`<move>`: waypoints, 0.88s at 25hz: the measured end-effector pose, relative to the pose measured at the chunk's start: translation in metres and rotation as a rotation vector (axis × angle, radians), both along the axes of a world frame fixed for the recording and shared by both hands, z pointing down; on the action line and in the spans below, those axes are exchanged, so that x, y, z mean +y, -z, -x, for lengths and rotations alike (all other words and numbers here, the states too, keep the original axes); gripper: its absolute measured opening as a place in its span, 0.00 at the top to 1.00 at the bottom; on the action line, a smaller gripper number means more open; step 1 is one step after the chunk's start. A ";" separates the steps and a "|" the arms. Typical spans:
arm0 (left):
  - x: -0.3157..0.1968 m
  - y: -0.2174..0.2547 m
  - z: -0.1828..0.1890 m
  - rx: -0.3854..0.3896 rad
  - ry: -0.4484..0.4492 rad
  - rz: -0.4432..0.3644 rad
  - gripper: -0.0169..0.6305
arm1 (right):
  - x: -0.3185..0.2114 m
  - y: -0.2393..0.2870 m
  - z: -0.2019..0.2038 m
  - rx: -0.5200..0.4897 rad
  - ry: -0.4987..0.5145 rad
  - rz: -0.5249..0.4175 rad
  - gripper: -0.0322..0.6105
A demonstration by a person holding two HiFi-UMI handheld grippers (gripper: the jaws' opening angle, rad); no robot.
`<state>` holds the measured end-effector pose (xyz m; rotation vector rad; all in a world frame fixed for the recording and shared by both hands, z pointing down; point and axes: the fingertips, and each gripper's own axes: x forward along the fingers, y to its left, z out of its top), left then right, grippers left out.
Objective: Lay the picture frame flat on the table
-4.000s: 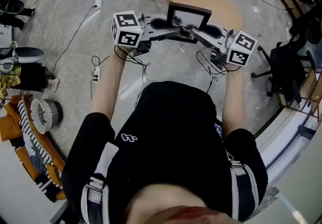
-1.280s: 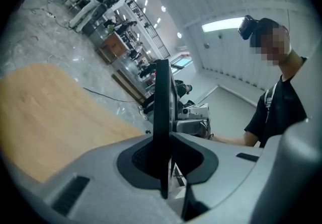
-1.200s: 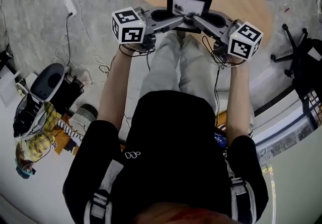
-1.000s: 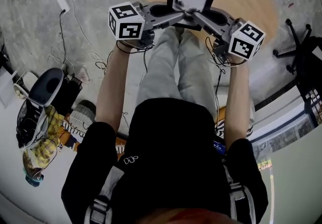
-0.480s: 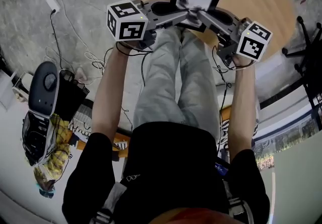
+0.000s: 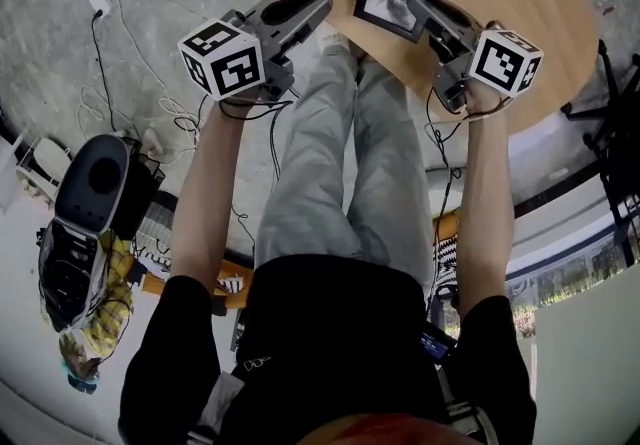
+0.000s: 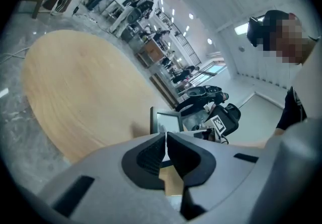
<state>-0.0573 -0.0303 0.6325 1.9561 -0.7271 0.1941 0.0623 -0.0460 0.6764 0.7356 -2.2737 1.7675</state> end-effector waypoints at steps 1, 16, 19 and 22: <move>0.002 0.004 0.000 0.012 0.014 -0.005 0.95 | 0.002 -0.005 0.000 0.020 0.007 0.005 0.86; 0.022 0.042 -0.061 0.263 -0.065 -0.020 0.96 | -0.012 -0.047 -0.033 0.336 -0.109 0.019 0.78; 0.024 0.047 -0.063 0.271 -0.077 -0.021 0.96 | -0.010 -0.057 -0.046 0.487 -0.127 0.002 0.71; 0.023 0.052 -0.063 0.271 -0.076 -0.029 0.96 | -0.007 -0.057 -0.058 0.605 -0.132 -0.035 0.71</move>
